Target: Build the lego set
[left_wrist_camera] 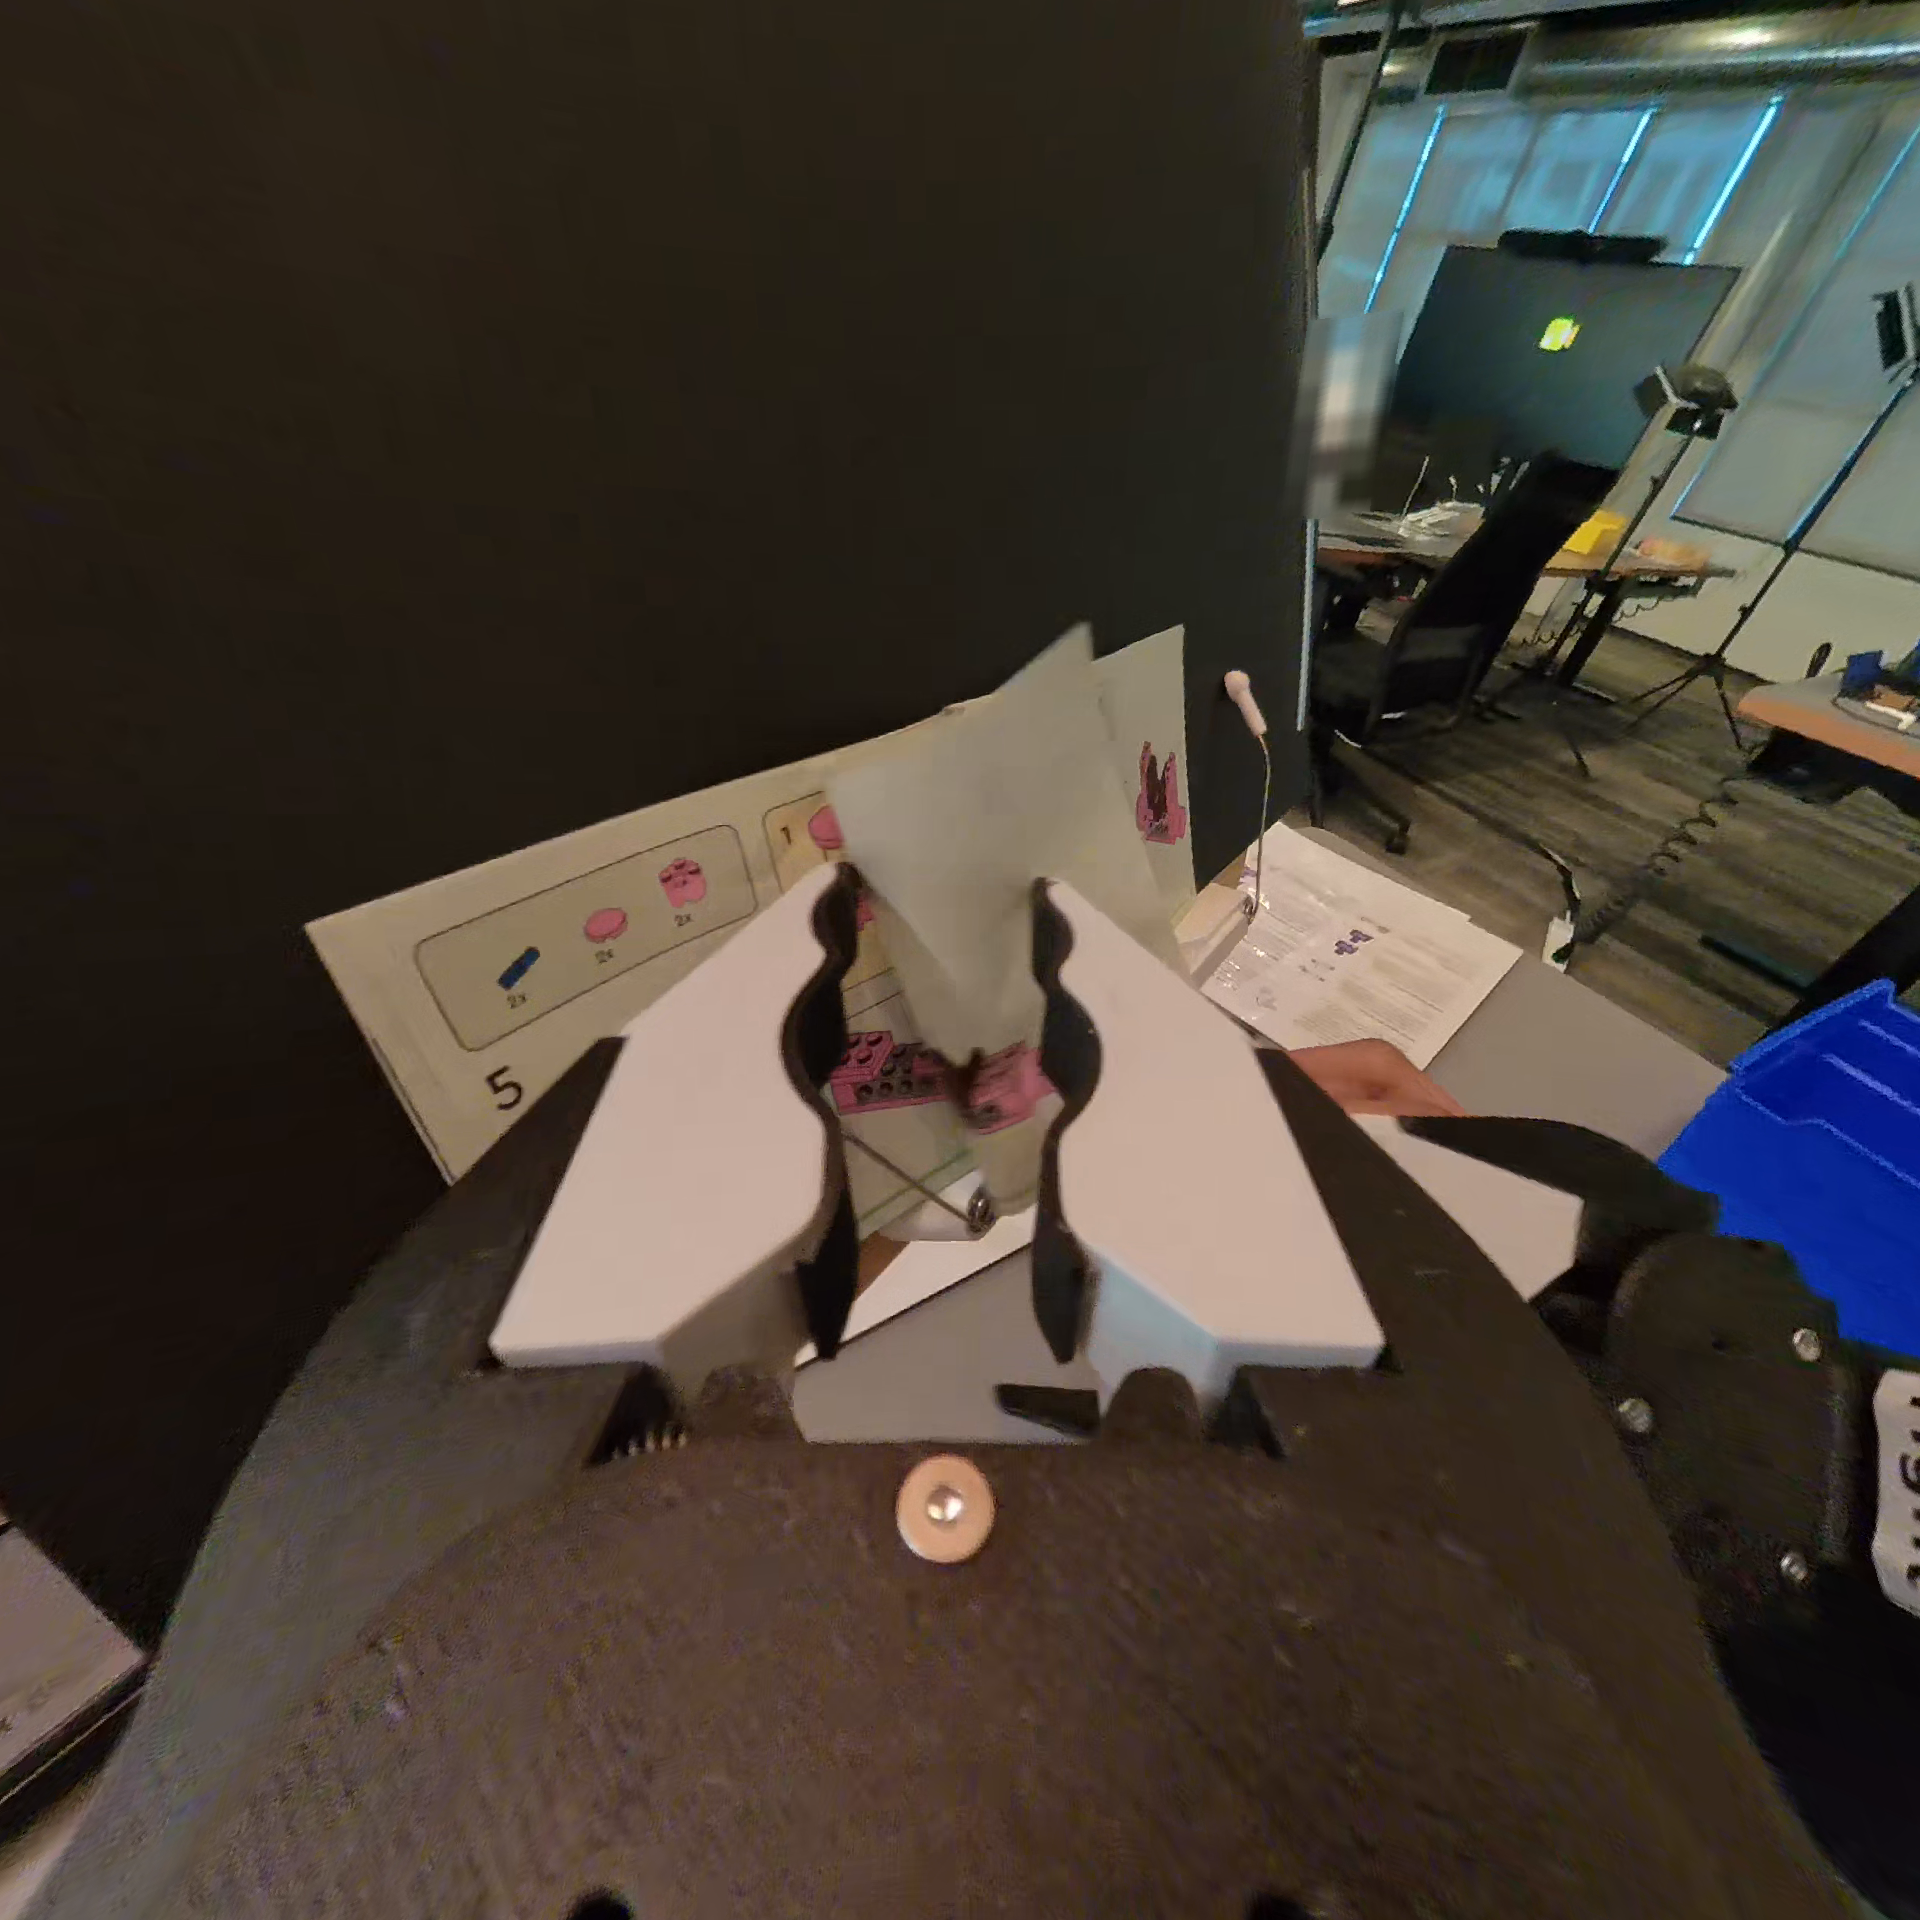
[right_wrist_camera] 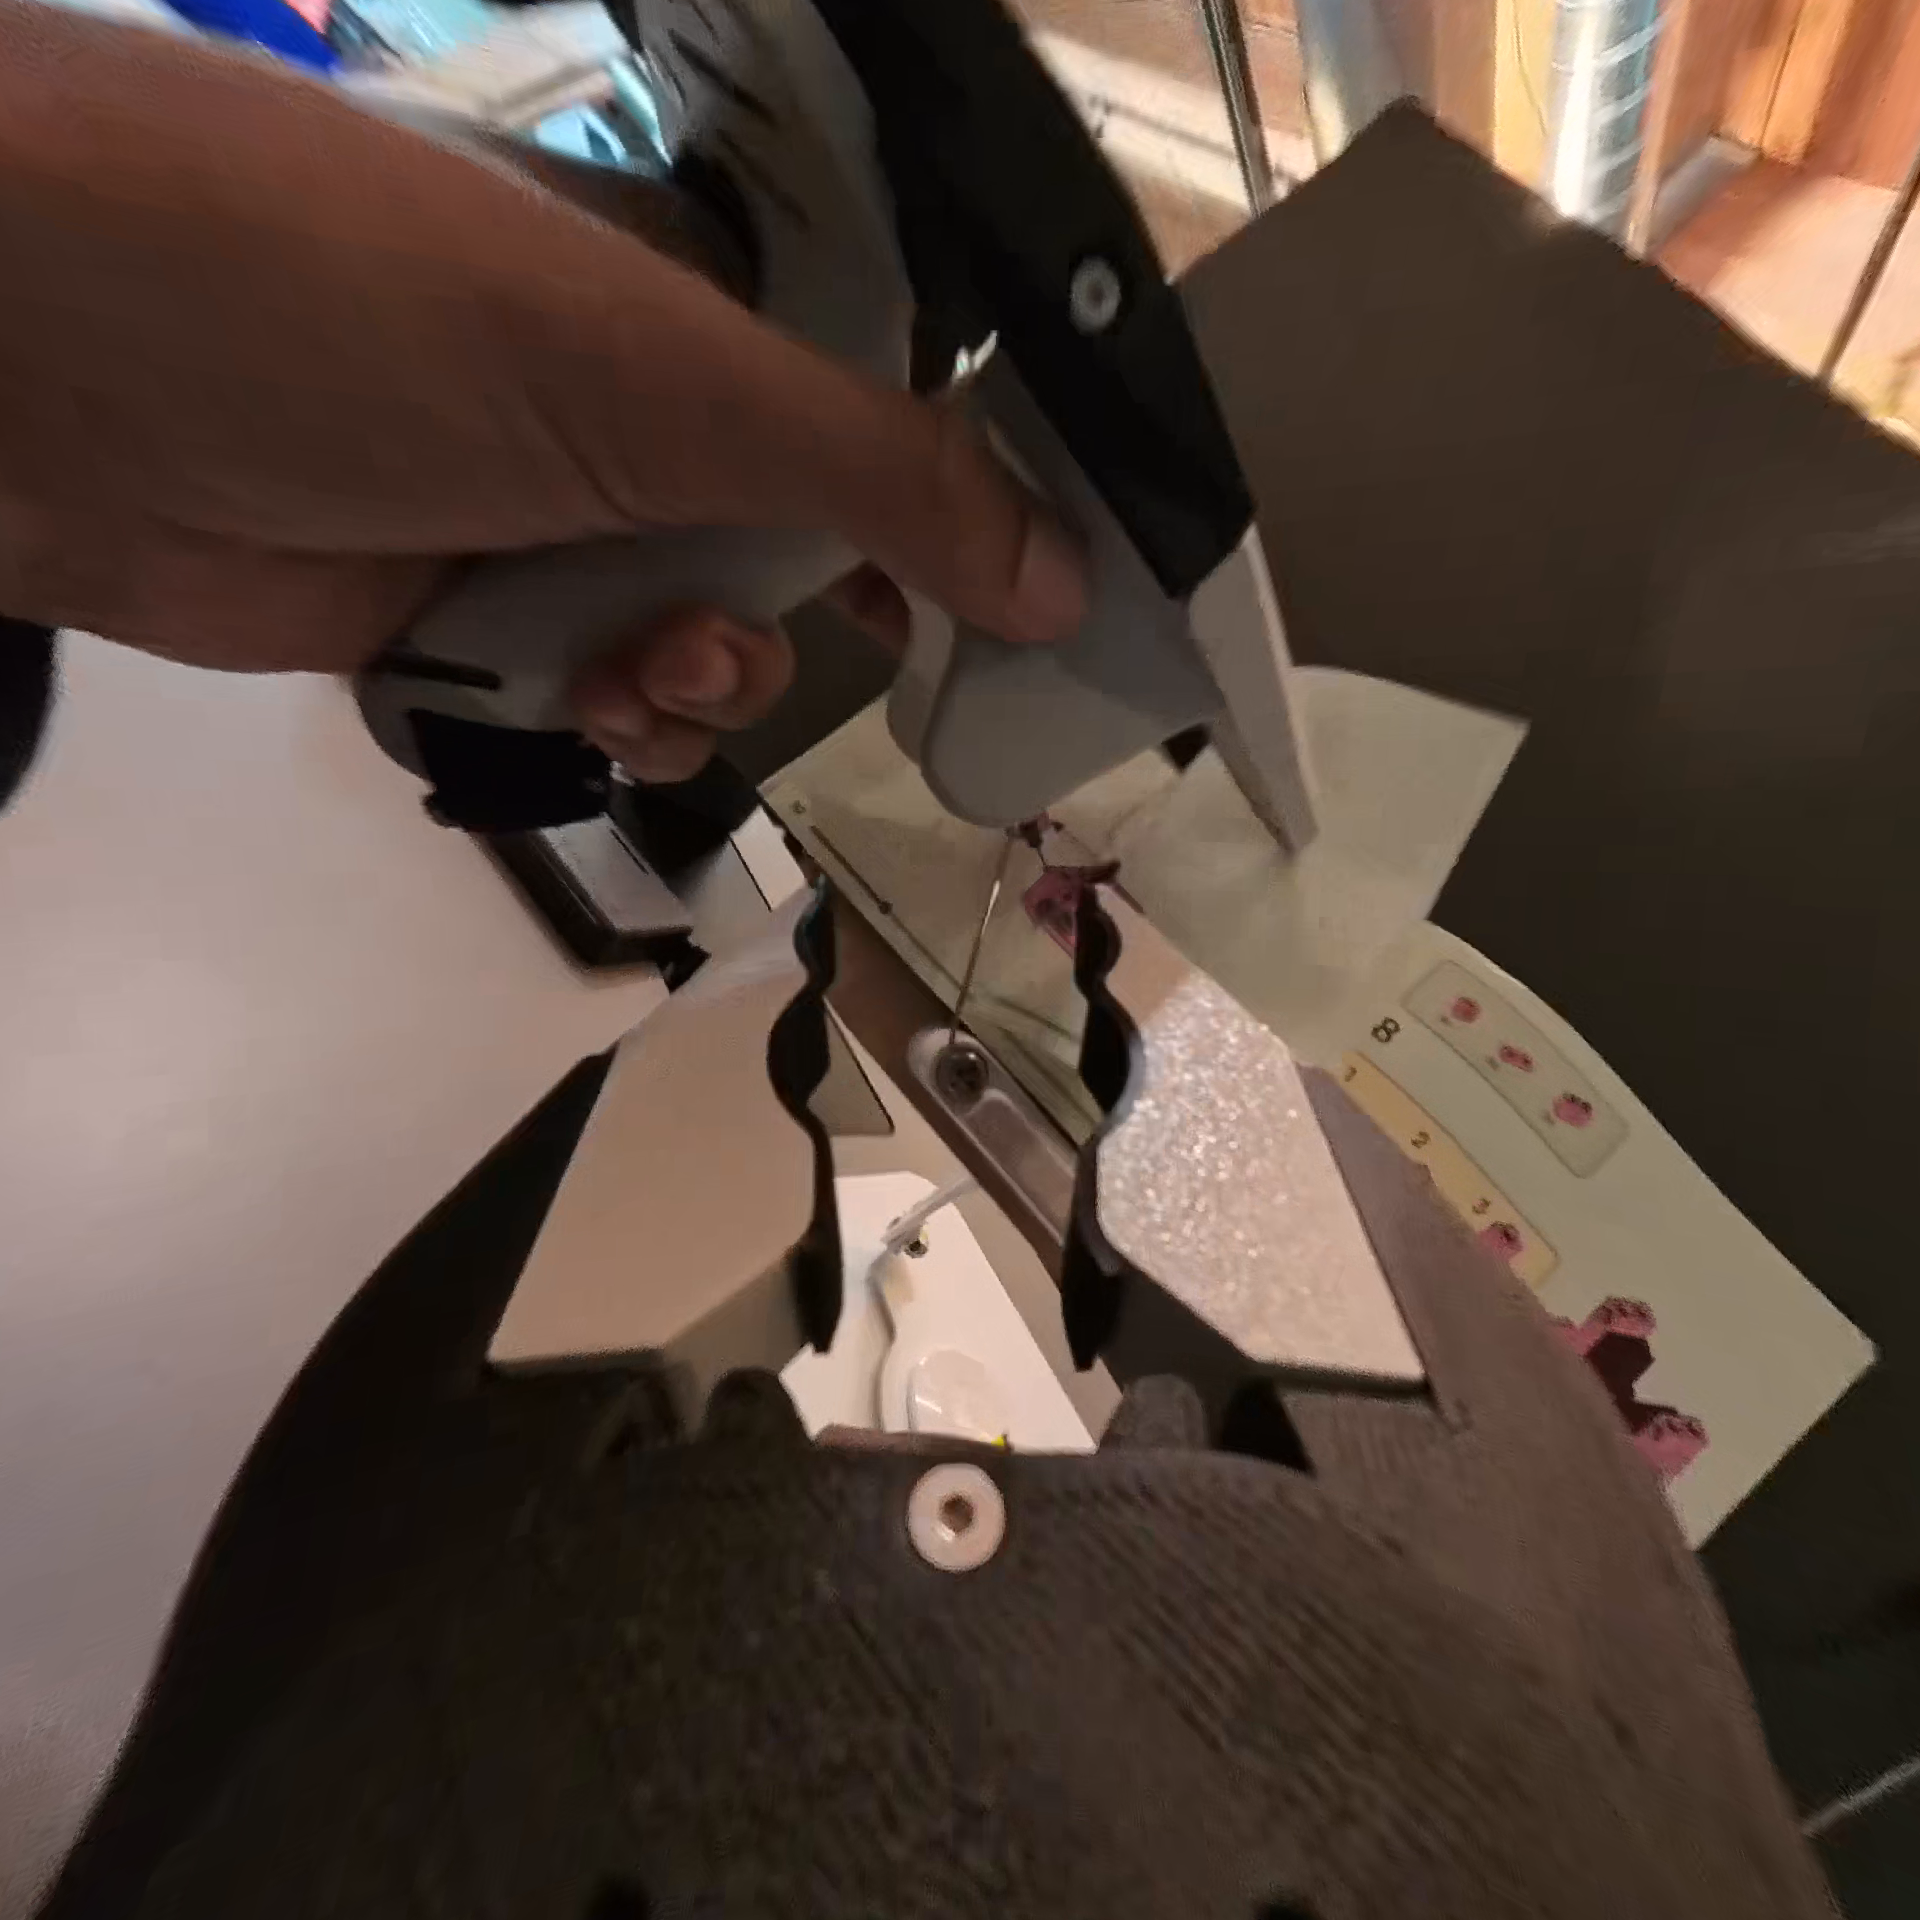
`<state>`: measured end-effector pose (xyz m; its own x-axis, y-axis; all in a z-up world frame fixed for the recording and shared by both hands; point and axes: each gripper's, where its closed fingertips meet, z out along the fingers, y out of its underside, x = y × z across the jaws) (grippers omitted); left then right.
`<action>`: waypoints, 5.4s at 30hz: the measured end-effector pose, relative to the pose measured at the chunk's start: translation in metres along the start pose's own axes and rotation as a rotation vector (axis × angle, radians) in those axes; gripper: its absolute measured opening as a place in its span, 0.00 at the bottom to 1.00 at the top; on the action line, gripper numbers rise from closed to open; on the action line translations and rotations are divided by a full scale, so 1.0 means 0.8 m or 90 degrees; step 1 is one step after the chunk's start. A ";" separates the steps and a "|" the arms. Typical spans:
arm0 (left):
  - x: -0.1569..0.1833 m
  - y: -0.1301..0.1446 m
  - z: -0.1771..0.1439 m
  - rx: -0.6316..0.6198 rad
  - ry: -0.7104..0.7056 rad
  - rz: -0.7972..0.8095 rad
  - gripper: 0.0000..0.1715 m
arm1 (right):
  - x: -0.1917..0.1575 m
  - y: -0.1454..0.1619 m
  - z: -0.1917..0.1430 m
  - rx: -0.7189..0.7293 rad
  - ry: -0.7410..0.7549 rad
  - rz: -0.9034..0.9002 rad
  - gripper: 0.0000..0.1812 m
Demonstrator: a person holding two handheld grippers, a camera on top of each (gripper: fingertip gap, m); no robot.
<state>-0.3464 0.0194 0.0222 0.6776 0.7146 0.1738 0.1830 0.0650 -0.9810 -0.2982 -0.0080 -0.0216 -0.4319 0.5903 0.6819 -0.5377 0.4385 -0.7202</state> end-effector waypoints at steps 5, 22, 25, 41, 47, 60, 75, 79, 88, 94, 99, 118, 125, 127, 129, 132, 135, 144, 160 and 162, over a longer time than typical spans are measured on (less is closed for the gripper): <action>-0.013 -0.007 -0.012 0.014 0.025 -0.032 0.04 | 0.058 -0.043 -0.051 0.162 0.049 0.078 0.11; -0.010 -0.031 -0.062 -0.005 0.161 -0.105 0.36 | 0.017 -0.008 -0.011 -0.018 -0.088 0.285 0.19; 0.006 -0.023 -0.071 -0.062 0.210 -0.121 0.48 | 0.010 -0.006 -0.005 -0.039 -0.080 0.272 0.20; 0.009 -0.005 -0.055 -0.096 0.179 -0.015 0.00 | 0.019 -0.002 -0.004 -0.052 -0.035 0.246 0.19; 0.000 0.000 -0.044 -0.096 0.108 0.059 0.00 | 0.020 -0.009 -0.004 -0.057 -0.028 0.213 0.19; 0.006 -0.007 0.009 -0.129 0.049 0.359 0.00 | 0.016 0.014 0.012 -0.132 0.002 0.241 0.24; -0.027 -0.026 0.000 -0.055 0.019 0.384 0.00 | 0.011 0.022 0.048 -0.162 0.035 0.202 0.00; -0.035 -0.023 0.002 -0.053 -0.006 0.399 0.00 | 0.006 0.020 0.045 -0.136 0.002 0.224 0.00; -0.037 -0.020 -0.002 -0.052 0.008 0.380 0.00 | -0.004 0.013 0.036 -0.068 -0.009 0.124 0.00; -0.035 -0.011 -0.010 -0.090 0.004 0.373 0.00 | 0.001 0.010 0.029 0.014 0.018 0.183 0.00; -0.036 -0.002 -0.023 -0.139 0.014 0.336 0.00 | 0.014 0.012 0.024 0.034 0.035 0.289 0.00; -0.040 0.044 -0.068 -0.351 0.077 0.165 0.00 | 0.026 0.018 0.020 0.006 0.051 0.307 0.00; -0.043 0.036 -0.069 -0.330 0.072 0.157 0.00 | 0.033 0.020 0.020 0.006 0.062 0.361 0.00; -0.043 0.035 -0.068 -0.328 0.073 0.161 0.00 | 0.033 0.020 0.020 -0.001 0.066 0.346 0.00; -0.043 0.034 -0.068 -0.327 0.073 0.161 0.00 | 0.030 0.017 0.020 0.000 0.063 0.312 0.01; -0.043 0.029 -0.067 -0.313 0.069 0.160 0.00 | 0.019 0.003 0.016 0.031 0.020 0.268 0.15; -0.043 0.020 -0.070 -0.293 0.058 0.160 0.04 | 0.035 -0.012 0.006 0.072 0.014 0.297 0.20; -0.050 0.015 -0.074 -0.291 0.030 0.159 0.00 | 0.124 0.052 -0.020 -0.049 0.173 0.381 0.29; -0.041 0.014 -0.060 -0.273 0.026 0.194 0.04 | 0.126 0.088 -0.007 -0.156 0.221 0.342 0.33; -0.040 0.013 -0.059 -0.269 0.029 0.193 0.04 | 0.134 0.093 -0.012 -0.160 0.232 0.341 0.33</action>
<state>-0.3326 -0.0357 0.0107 0.7730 0.6265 -0.0997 0.2388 -0.4329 -0.8692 -0.3779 0.0944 -0.0033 -0.2967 0.9398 0.1693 -0.1151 0.1408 -0.9833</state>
